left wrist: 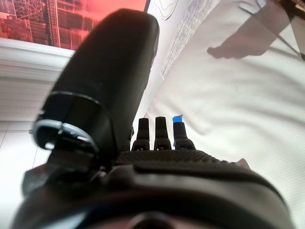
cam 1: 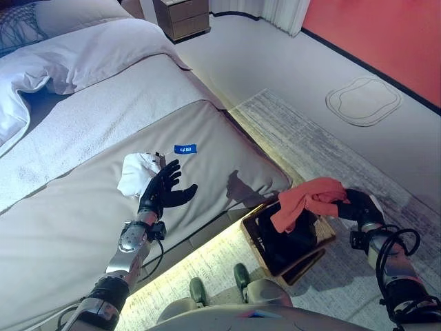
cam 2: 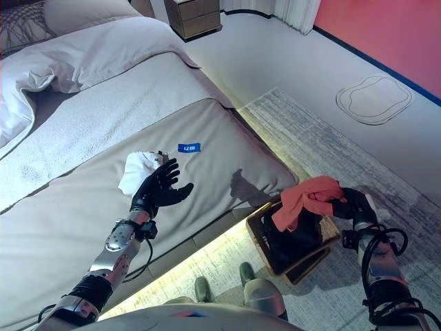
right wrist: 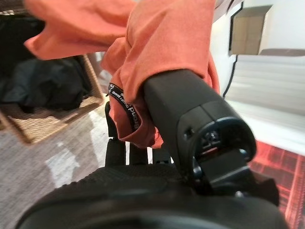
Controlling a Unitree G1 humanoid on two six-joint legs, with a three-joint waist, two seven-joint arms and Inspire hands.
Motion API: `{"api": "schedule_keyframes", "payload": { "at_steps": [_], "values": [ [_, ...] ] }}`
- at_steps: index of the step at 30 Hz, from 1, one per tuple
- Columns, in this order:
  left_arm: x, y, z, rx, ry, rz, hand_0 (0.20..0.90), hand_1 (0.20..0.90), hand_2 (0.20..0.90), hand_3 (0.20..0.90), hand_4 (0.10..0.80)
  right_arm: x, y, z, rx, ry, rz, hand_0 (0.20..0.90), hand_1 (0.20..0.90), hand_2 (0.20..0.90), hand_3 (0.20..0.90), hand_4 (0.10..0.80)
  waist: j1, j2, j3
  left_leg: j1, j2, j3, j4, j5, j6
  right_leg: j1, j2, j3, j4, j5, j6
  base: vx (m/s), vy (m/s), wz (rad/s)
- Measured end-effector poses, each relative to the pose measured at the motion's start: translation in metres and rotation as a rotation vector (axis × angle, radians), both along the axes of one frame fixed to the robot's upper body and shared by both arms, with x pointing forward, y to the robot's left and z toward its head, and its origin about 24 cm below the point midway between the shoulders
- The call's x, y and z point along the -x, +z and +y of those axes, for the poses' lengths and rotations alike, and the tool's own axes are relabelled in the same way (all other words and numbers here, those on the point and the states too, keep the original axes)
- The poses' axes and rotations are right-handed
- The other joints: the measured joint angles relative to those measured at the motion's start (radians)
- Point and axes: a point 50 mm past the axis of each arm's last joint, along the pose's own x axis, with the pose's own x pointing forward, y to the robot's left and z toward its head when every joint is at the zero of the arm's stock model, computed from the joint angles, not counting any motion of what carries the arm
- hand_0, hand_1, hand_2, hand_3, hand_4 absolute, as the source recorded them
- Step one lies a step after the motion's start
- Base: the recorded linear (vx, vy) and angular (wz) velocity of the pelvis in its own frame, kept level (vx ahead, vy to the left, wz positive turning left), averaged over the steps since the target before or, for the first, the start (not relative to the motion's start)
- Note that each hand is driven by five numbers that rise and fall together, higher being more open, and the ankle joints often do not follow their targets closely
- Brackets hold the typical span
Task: Pick up the clothes from the bed and place them into the basket
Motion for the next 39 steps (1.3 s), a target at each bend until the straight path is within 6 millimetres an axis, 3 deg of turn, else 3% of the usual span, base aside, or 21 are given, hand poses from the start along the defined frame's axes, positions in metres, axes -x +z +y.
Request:
{"api": "schedule_keyframes", "payload": {
  "at_steps": [4, 5, 6, 7, 23, 31, 34, 39],
  "values": [
    [0.002, -0.007, -0.002, -0.002, -0.003, 0.032, 0.9, 0.9, 0.9, 0.9, 0.8, 0.006, -0.01, -0.004, -0.024, -0.048, 0.041, 0.3, 0.3, 0.3, 0.2, 0.1, 0.004, 0.019, -0.011, -0.008, 0.002, 0.001, 0.0, 0.001, -0.001, -0.009, 0.002, 0.0, 0.0, 0.006, 0.002, -0.011, -0.005, 0.0],
    [0.003, -0.009, -0.002, -0.003, -0.002, 0.041, 0.9, 0.9, 0.9, 0.9, 0.8, 0.008, -0.013, -0.005, -0.026, -0.057, 0.055, 0.427, 0.427, 0.427, 0.348, 0.248, 0.006, 0.021, -0.013, -0.008, 0.003, 0.001, 0.0, 0.001, -0.001, -0.009, 0.002, -0.001, 0.0, 0.006, 0.002, 0.0, 0.0, 0.0],
    [0.003, -0.011, -0.002, -0.005, -0.002, 0.049, 0.9, 0.9, 0.9, 0.9, 0.8, 0.01, -0.015, -0.006, -0.027, -0.066, 0.066, 0.862, 0.862, 0.862, 0.856, 0.756, 0.007, 0.023, -0.013, -0.008, 0.003, 0.0, 0.0, 0.001, -0.001, -0.009, 0.002, -0.001, 0.0, 0.006, 0.002, 0.0, 0.0, 0.0],
    [0.004, -0.012, -0.001, -0.006, 0.0, 0.054, 0.9, 0.9, 0.9, 0.9, 0.8, 0.011, -0.016, -0.006, -0.027, -0.07, 0.07, 0.9, 0.9, 0.9, 0.9, 0.8, 0.007, 0.023, -0.014, -0.008, 0.003, 0.0, 0.0, 0.002, -0.002, -0.009, 0.002, -0.001, 0.0, 0.006, 0.002, 0.0, 0.0, 0.0],
    [0.006, -0.016, -0.005, -0.009, -0.023, 0.075, 0.9, 0.9, 0.9, 0.9, 0.8, 0.017, -0.02, -0.009, 0.023, -0.152, 0.085, 0.9, 0.9, 0.9, 0.9, 0.8, 0.013, 0.059, -0.02, -0.015, 0.005, -0.015, -0.001, 0.003, -0.005, -0.01, 0.003, -0.021, -0.001, 0.006, 0.002, 0.0, -0.004, 0.02],
    [0.007, -0.017, -0.005, -0.009, -0.013, 0.075, 0.9, 0.9, 0.9, 0.9, 0.8, 0.015, -0.018, -0.006, 0.247, -0.151, 0.156, 0.9, 0.9, 0.9, 0.9, 0.8, 0.025, 0.061, -0.019, -0.022, 0.005, -0.021, -0.001, 0.003, -0.005, -0.013, 0.003, -0.023, -0.001, 0.006, 0.002, 0.008, 0.003, 0.02],
    [0.009, -0.018, -0.004, -0.01, 0.006, 0.082, 0.9, 0.9, 0.9, 0.9, 0.8, 0.002, -0.009, 0.006, 0.345, -0.088, 0.131, 0.9, 0.9, 0.9, 0.9, 0.8, 0.027, 0.064, -0.017, -0.023, 0.005, -0.024, 0.0, 0.004, -0.006, -0.014, 0.003, -0.027, -0.001, 0.006, 0.002, 0.026, 0.008, 0.01],
    [0.01, -0.021, -0.011, 0.013, 0.023, 0.086, 0.9, 0.9, 0.9, 0.9, 0.8, -0.031, 0.02, 0.045, 0.454, 0.104, -0.03, 0.9, 0.9, 0.9, 0.9, 0.8, 0.046, 0.067, -0.015, -0.025, 0.006, -0.041, 0.0, 0.01, -0.011, -0.012, 0.003, -0.039, -0.002, 0.006, 0.002, 0.049, 0.013, 0.08]
  ]
}}
